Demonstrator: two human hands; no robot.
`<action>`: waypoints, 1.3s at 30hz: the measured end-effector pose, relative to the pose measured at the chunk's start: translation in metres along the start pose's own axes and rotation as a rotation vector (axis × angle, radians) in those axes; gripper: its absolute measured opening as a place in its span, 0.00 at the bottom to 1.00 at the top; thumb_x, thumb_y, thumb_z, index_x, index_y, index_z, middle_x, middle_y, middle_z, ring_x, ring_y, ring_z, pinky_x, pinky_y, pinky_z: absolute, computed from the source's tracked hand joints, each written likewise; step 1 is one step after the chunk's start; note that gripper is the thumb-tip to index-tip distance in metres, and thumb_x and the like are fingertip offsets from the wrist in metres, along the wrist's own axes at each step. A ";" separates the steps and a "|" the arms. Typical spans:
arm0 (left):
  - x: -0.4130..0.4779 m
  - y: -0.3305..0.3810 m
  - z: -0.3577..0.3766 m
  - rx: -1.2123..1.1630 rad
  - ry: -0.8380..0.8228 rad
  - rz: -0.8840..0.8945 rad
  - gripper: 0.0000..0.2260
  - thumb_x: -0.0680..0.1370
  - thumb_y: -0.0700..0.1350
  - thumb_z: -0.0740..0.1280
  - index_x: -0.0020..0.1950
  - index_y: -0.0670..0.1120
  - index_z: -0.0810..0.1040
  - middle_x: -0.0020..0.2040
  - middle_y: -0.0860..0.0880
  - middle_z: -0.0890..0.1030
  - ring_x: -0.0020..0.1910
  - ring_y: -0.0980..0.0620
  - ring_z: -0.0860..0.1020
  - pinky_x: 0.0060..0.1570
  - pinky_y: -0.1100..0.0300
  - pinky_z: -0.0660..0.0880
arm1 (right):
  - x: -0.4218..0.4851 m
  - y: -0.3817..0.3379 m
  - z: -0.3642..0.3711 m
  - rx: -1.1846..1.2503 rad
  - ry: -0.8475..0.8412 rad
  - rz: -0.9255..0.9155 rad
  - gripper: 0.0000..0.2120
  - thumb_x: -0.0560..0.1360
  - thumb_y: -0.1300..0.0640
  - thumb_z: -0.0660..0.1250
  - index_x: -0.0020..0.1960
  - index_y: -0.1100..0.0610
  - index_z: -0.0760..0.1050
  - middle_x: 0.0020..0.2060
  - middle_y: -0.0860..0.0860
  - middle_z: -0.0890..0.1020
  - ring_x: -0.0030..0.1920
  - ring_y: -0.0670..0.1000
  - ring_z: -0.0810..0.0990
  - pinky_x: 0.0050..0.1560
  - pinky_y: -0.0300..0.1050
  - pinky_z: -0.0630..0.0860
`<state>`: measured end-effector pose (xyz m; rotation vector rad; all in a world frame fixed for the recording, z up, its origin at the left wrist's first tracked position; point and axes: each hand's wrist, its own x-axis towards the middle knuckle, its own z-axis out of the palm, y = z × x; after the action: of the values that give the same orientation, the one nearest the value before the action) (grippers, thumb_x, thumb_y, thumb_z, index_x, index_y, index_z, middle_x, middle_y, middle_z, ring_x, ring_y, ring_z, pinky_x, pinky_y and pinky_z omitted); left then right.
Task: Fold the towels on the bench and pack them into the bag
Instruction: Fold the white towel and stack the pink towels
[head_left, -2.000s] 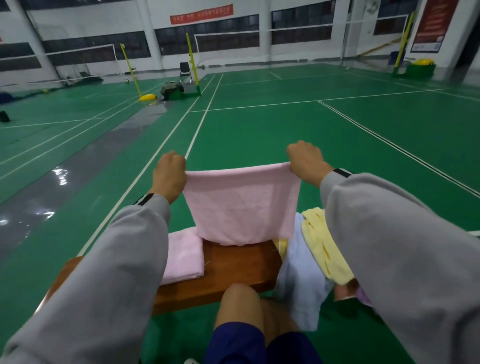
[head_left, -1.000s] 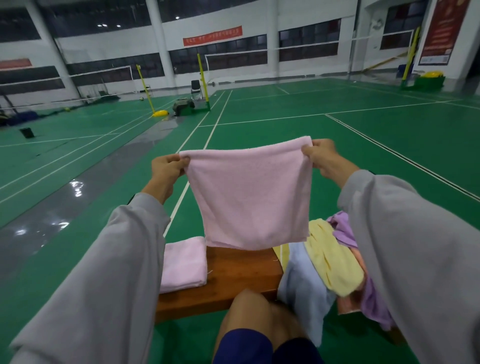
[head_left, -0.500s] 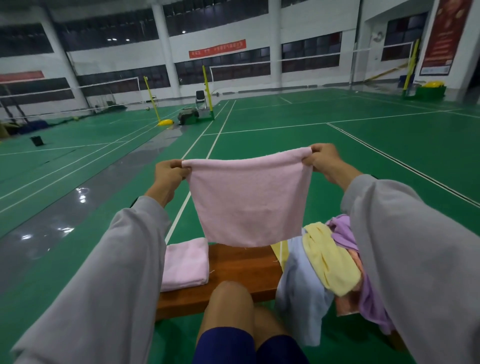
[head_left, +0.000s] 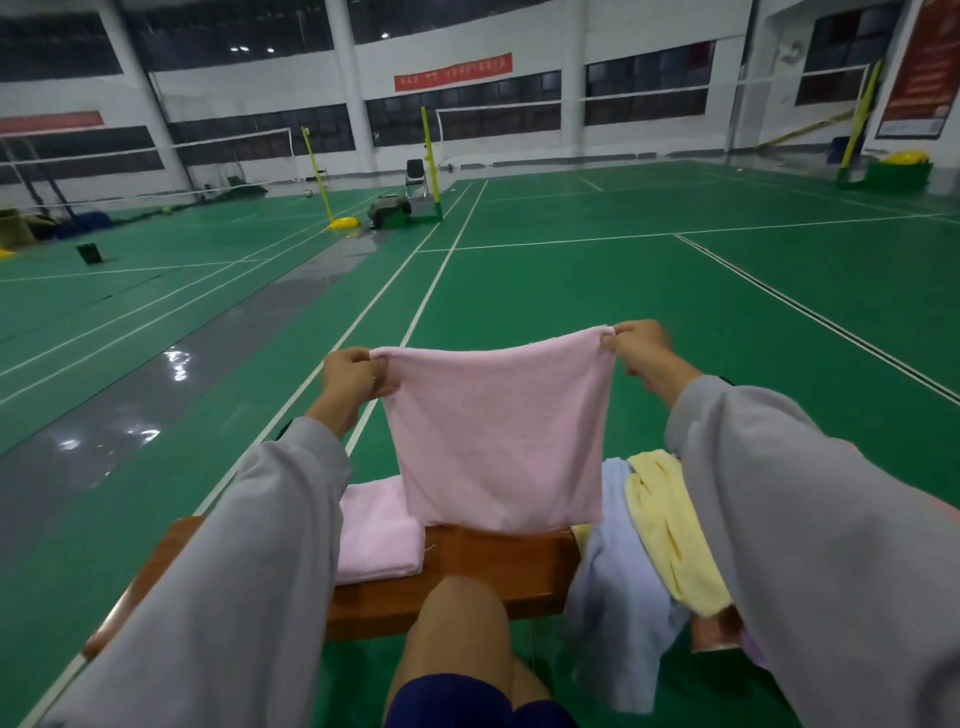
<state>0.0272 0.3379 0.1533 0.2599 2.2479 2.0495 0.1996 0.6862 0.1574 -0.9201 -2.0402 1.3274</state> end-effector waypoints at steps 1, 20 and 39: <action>0.002 0.003 0.002 -0.020 -0.005 0.005 0.06 0.79 0.29 0.67 0.45 0.38 0.77 0.49 0.37 0.79 0.44 0.39 0.83 0.42 0.56 0.85 | 0.002 -0.003 0.003 0.029 0.003 0.019 0.08 0.73 0.59 0.68 0.50 0.54 0.84 0.44 0.52 0.82 0.36 0.52 0.78 0.37 0.46 0.80; -0.043 -0.063 0.002 0.052 -0.081 -0.111 0.06 0.78 0.33 0.64 0.44 0.41 0.77 0.42 0.42 0.75 0.47 0.44 0.73 0.44 0.52 0.76 | -0.047 0.081 0.014 0.384 0.037 0.217 0.04 0.70 0.64 0.67 0.39 0.57 0.78 0.41 0.56 0.80 0.45 0.56 0.78 0.43 0.52 0.78; -0.084 -0.157 0.018 0.634 -0.374 -0.539 0.18 0.76 0.32 0.61 0.65 0.39 0.69 0.54 0.37 0.78 0.44 0.38 0.83 0.30 0.53 0.81 | -0.073 0.183 0.035 -0.262 -0.392 0.364 0.06 0.81 0.61 0.65 0.54 0.63 0.75 0.47 0.59 0.78 0.42 0.57 0.79 0.42 0.51 0.81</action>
<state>0.1021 0.3265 -0.0087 0.0513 2.3105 0.9194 0.2658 0.6625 -0.0302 -1.2781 -2.4758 1.5496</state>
